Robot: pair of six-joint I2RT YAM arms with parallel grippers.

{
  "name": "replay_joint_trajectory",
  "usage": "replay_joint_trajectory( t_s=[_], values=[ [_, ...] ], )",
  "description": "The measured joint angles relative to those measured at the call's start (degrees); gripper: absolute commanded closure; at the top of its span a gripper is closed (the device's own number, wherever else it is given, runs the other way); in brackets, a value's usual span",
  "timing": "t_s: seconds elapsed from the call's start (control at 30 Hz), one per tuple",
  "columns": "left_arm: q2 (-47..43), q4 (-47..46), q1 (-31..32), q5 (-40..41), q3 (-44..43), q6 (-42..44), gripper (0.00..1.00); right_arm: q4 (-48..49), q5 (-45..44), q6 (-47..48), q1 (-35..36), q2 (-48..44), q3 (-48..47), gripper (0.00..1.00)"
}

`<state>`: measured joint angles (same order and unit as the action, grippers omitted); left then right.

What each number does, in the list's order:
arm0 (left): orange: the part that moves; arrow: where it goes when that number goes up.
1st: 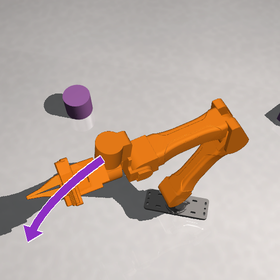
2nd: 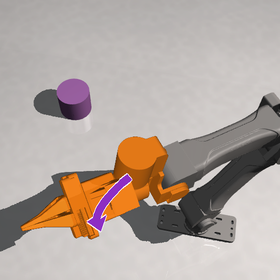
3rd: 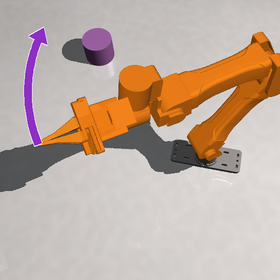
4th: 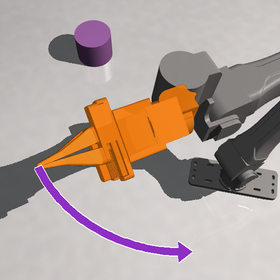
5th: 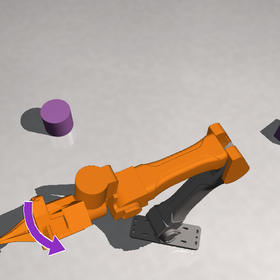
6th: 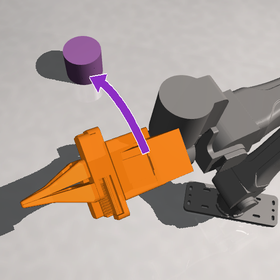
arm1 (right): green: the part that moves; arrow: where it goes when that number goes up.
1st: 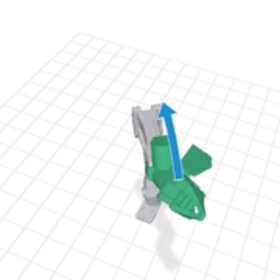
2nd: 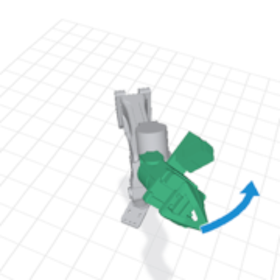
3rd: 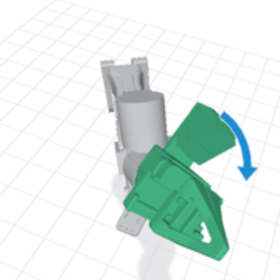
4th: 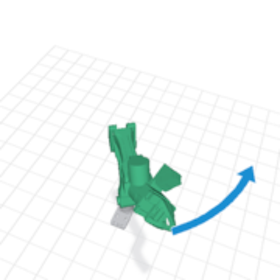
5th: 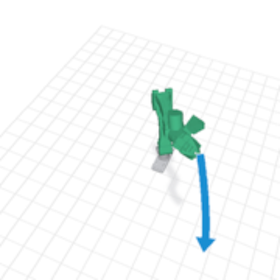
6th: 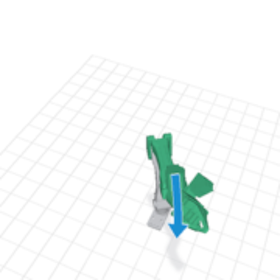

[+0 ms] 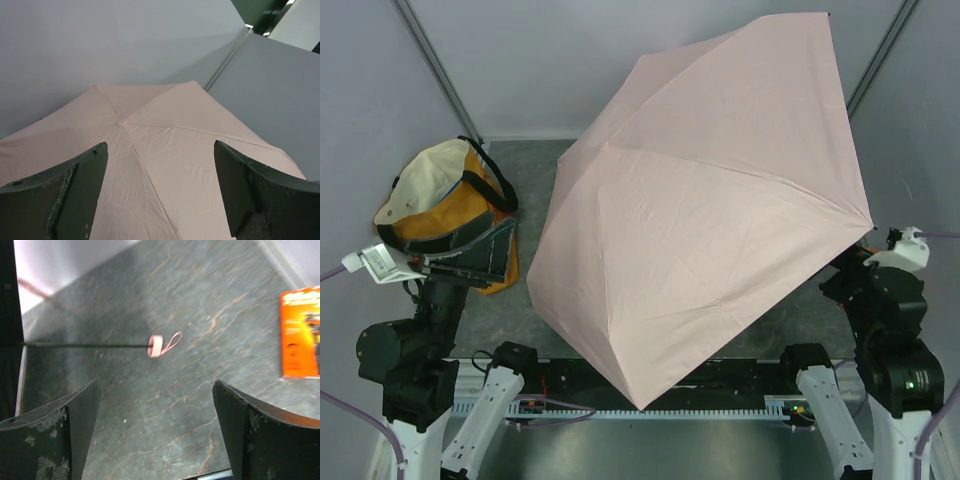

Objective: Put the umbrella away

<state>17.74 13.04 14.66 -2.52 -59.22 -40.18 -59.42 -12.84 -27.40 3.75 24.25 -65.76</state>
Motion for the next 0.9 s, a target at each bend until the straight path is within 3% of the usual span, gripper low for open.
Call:
replay_joint_trajectory(
  t_s=[0.23, 0.53, 0.67, 0.9],
  values=[
    [0.92, 5.05, 0.00, -1.07, -0.74, 2.36, 0.08, 15.98, 17.38, 0.09, 0.04, 11.23, 14.03, 0.02],
    [-1.95, 6.36, 0.00, -1.16, -2.91, 5.62, 0.10, 55.39, 40.11, 5.77, 0.63, 35.52, 27.69, 0.06],
    [-2.12, 6.43, 0.63, -2.12, -3.06, 6.51, 0.11, 68.81, 48.61, 8.90, 3.32, 42.88, 28.57, 0.09],
    [-2.12, 6.56, 1.97, -2.58, -3.06, 8.33, 0.12, 77.59, 53.22, 18.25, 6.71, 52.15, 23.61, 0.14]
  ],
)
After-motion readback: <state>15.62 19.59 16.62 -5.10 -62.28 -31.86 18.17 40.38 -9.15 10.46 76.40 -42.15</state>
